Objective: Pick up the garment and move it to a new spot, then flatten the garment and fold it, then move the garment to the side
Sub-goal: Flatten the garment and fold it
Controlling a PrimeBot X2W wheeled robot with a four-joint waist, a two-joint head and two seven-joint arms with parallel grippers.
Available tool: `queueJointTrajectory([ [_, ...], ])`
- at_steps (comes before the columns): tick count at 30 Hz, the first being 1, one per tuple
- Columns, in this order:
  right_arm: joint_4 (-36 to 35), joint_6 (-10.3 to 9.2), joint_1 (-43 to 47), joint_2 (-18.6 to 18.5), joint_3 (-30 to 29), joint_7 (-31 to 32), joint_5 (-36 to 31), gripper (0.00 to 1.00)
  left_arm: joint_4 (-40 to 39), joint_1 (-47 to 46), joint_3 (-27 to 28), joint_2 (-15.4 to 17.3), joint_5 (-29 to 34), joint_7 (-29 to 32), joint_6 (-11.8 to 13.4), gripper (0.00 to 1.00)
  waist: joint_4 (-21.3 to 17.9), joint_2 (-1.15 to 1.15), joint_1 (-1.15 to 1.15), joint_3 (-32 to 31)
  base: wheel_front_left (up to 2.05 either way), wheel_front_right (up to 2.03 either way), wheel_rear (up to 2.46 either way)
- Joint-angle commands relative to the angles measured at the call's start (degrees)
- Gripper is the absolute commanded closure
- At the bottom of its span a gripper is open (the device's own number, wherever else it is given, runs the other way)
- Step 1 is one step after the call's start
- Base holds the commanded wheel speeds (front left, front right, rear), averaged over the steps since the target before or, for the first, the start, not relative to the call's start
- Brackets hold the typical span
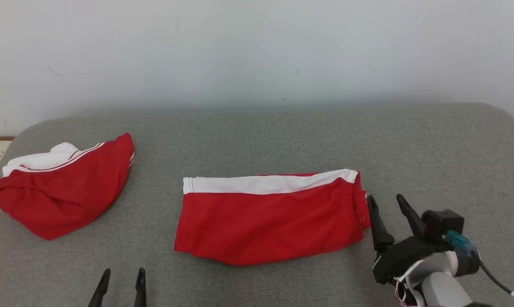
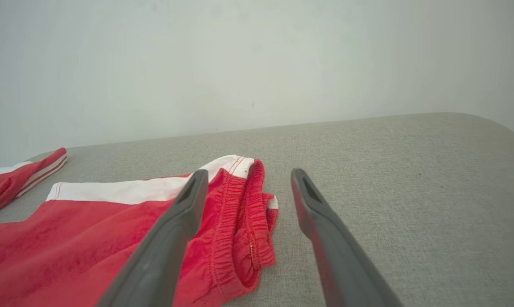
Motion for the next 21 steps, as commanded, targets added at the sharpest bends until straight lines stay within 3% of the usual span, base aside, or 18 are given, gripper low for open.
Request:
queueJointTrajectory([
  [1,1.03,0.0,-0.72,-0.17,0.28,-0.2,0.29,0.0,0.23,-0.34,-0.04,-0.13,0.56,-0.18,-0.01,0.0,0.48,0.0,0.0,0.29,0.0,0.0,0.0],
  [12,22.23,0.0,-12.73,-0.3,0.43,-1.46,2.13,0.0,1.02,-2.53,-0.08,-1.27,1.5,-0.18,-1.87,0.0,3.33,0.0,0.0,3.37,0.0,0.0,0.0],
  [21,34.74,0.0,-19.3,-0.19,0.9,-2.78,3.54,0.0,1.82,-4.55,0.79,-2.04,1.96,-0.18,-2.79,0.0,4.06,0.0,0.0,6.06,0.0,0.0,0.0],
])
